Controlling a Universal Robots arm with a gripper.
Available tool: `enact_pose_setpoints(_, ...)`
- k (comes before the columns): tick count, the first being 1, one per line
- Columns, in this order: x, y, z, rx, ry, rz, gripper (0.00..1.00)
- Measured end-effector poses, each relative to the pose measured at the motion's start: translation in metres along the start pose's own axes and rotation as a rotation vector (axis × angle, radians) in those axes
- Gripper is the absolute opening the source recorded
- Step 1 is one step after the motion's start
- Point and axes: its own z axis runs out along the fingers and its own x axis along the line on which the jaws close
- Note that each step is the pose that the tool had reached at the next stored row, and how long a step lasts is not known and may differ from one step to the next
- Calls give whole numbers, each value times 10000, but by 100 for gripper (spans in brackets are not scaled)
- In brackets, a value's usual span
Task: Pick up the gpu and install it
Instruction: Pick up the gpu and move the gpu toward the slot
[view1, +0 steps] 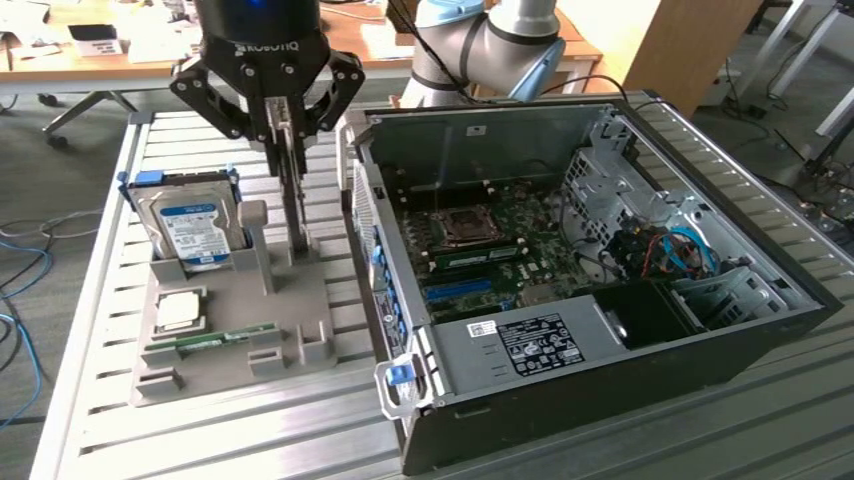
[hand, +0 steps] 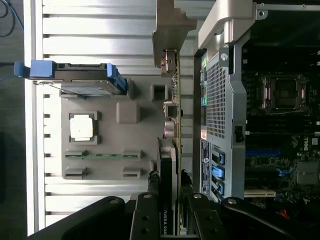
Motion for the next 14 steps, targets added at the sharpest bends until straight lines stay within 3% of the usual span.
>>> enact_pose_setpoints(4, -1, 3, -62, -4, -1, 0, 27)
enact_pose_setpoints(14, -2, 4, -89, -2, 1, 0, 27)
